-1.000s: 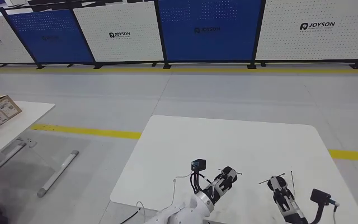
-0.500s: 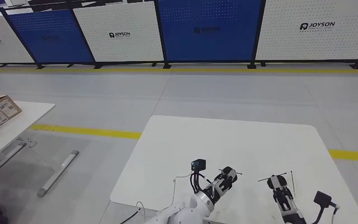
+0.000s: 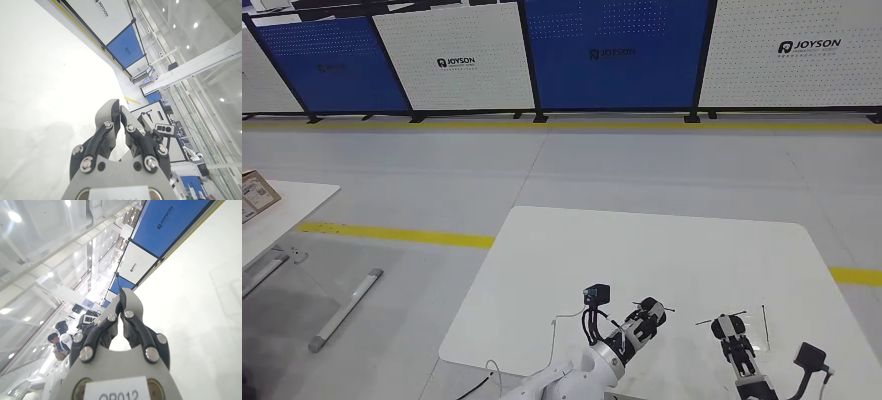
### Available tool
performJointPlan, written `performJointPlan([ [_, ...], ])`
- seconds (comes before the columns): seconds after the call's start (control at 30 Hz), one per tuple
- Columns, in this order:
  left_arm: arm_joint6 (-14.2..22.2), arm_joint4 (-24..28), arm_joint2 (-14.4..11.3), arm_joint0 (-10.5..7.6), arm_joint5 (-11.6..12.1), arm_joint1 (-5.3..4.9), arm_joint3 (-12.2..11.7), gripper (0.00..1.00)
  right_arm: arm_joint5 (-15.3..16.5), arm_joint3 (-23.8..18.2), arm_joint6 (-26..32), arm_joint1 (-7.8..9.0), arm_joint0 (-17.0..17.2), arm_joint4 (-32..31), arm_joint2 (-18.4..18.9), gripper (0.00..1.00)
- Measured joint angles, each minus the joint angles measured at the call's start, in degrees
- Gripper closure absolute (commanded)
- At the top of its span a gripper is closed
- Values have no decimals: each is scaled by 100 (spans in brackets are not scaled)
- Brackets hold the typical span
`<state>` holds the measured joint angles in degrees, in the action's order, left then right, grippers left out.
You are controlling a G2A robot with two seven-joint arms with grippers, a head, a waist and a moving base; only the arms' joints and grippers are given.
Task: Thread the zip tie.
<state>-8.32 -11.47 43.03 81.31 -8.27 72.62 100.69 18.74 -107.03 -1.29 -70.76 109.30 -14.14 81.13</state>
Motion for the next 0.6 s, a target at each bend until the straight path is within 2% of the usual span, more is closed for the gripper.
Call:
performJointPlan([
  [0.1,55,-14,-18,0,41,1,25,100,0,0,0,0,0,0,0,100],
  [0.2,324,-131,-73,6,97,-7,120,100,0,0,0,0,0,0,0,100],
  [0.33,809,-40,-35,32,52,-34,289,100,0,0,0,0,0,0,0,100],
  [0.6,831,-55,7,39,3,-42,322,100,0,0,0,0,0,0,0,100],
])
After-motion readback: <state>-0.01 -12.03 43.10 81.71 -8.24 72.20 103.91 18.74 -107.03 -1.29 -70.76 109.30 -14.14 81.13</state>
